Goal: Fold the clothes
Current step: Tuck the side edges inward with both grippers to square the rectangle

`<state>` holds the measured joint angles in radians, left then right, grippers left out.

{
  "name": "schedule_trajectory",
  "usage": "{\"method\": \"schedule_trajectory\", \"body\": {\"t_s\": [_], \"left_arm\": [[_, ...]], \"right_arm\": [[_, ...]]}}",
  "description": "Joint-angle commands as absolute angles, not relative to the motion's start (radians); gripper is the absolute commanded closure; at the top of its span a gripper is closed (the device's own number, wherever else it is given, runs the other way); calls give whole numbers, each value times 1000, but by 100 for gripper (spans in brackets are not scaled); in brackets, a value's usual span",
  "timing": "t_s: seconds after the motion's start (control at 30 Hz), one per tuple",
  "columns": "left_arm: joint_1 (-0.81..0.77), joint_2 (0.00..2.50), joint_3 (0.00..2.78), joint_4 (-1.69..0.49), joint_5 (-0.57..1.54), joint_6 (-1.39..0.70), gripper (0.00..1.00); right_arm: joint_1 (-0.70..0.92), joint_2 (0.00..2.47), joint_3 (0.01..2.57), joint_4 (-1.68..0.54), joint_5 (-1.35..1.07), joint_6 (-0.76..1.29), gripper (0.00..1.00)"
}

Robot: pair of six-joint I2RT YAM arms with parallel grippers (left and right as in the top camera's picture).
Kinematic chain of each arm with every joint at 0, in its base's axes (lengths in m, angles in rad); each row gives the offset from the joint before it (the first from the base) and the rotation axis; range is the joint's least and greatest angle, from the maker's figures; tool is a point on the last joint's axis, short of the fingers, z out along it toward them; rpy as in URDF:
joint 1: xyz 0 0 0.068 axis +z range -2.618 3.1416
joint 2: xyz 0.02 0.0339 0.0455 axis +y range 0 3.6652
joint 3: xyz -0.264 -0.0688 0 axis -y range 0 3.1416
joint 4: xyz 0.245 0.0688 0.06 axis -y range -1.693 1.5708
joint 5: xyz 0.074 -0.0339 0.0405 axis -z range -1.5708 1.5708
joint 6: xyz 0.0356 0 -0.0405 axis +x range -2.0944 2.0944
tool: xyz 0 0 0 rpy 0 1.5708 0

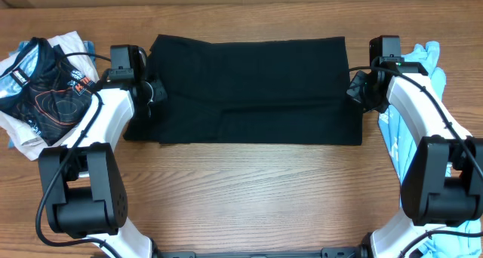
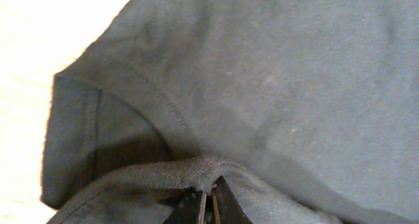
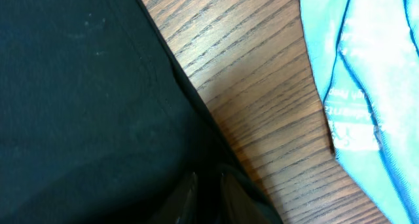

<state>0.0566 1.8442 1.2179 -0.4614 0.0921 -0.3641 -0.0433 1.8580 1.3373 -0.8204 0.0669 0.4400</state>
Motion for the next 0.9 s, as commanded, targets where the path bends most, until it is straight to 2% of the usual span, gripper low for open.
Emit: {"method": "schedule_trajectory", "body": {"t_s": [0.0,0.27,0.3,0.43,0.5,0.57,0.63,0.73,0.77,0.8,0.87], "left_arm": [[50,1857,1214,-482,6,-364,96],[50,1857,1214,-518,-89,-404,96],[50,1857,1214,-523,-103,-419,96],[50,1857,1214,-535,-122,-454,96],[50,1857,1214,-535,-122,-453,96],[50,1857,1214,-541,-122,-453,95],[50,1857,1214,-547,-122,-453,87],[50,1857,1214,-553,-123,-453,69],[50,1857,1214,-551,-126,-453,58],[50,1857,1214,-549,-135,-453,43],[53,1855,1222,-552,-146,-447,25]], "right_arm": [[-39,1862,1348,-813,73,438,85],[-39,1862,1348,-813,73,438,84],[-39,1862,1348,-813,73,438,80],[-39,1862,1348,-813,73,438,77],[-39,1862,1348,-813,73,438,67],[-39,1862,1348,-816,73,438,65],[-39,1862,1348,-820,73,438,65],[-39,1862,1348,-836,73,438,65],[-39,1862,1348,-844,73,438,65],[-39,1862,1348,-854,73,438,64],[-39,1862,1348,-875,73,438,64]]}}
